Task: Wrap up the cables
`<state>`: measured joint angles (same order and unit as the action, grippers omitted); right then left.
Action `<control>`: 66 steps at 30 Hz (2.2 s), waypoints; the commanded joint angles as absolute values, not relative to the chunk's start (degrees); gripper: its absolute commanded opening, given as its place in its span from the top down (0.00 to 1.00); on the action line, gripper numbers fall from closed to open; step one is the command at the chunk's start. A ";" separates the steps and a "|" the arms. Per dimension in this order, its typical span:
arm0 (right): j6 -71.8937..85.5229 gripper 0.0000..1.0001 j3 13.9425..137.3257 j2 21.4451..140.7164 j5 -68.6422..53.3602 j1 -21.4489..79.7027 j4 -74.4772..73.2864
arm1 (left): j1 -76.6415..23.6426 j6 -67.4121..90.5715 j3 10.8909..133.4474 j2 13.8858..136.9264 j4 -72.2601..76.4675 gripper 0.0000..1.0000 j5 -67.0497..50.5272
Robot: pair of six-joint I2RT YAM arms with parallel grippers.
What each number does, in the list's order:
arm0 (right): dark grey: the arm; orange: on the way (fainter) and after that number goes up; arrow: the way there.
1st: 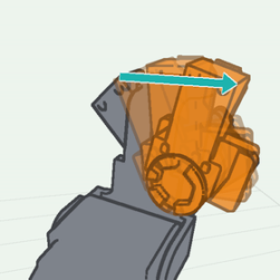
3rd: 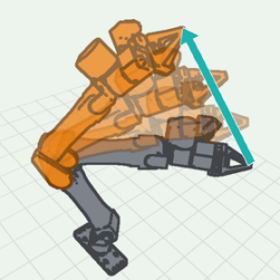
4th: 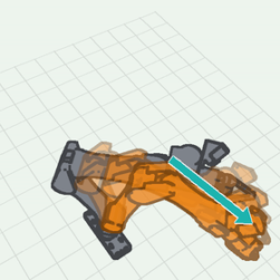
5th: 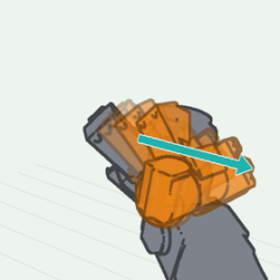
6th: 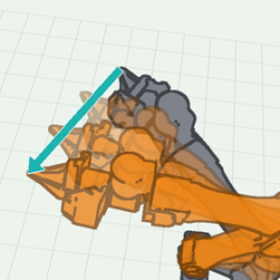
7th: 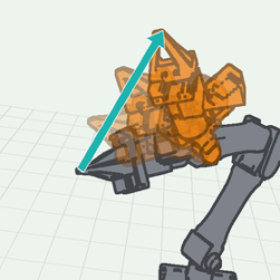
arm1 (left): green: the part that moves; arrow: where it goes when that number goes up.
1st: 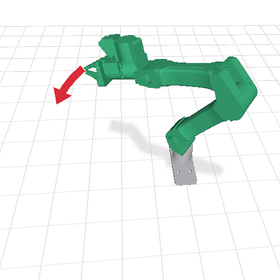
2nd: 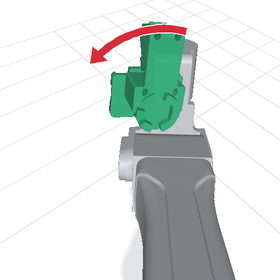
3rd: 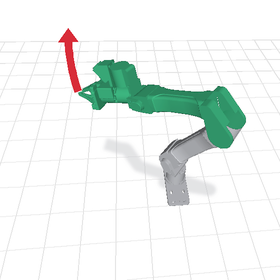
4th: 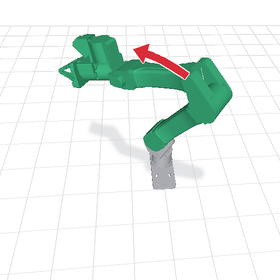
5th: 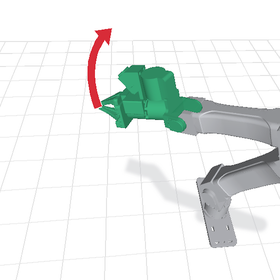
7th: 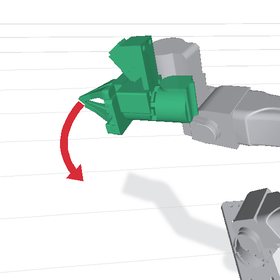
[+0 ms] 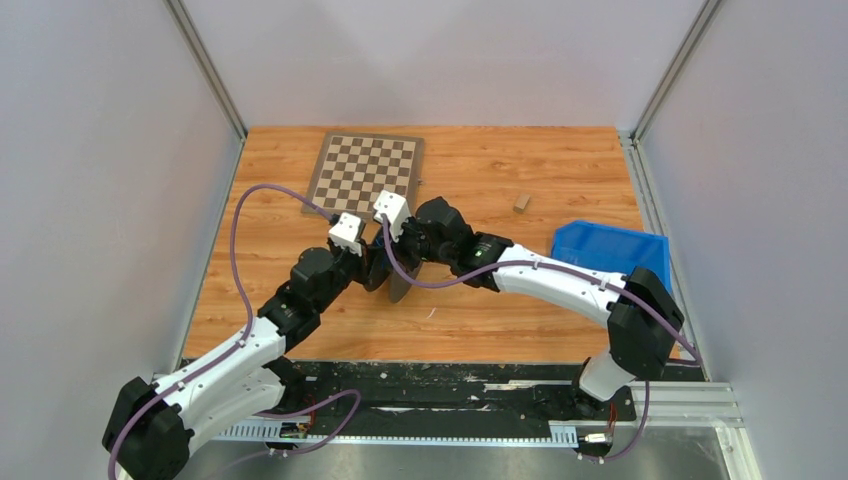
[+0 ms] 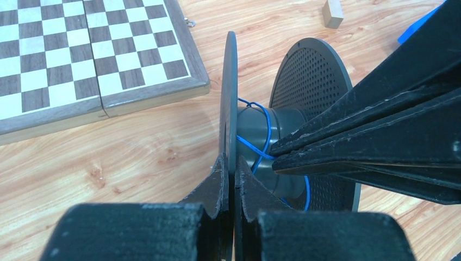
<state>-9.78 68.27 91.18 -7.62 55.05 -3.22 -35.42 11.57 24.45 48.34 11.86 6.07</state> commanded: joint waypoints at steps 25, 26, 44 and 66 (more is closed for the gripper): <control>-5.73 1.00 71.13 96.62 -4.80 54.58 -10.69 | -34.98 12.55 24.76 44.37 27.69 1.00 3.75; -5.84 1.00 71.33 96.69 -4.80 54.62 -11.27 | -34.98 12.61 24.73 44.25 27.60 1.00 4.03; -4.07 1.00 75.32 98.12 -0.65 54.66 -19.81 | -35.03 14.76 24.86 44.54 27.38 1.00 8.44; -1.33 1.00 79.80 101.16 -0.67 54.32 -23.31 | -34.99 16.59 24.12 43.63 28.70 1.00 8.25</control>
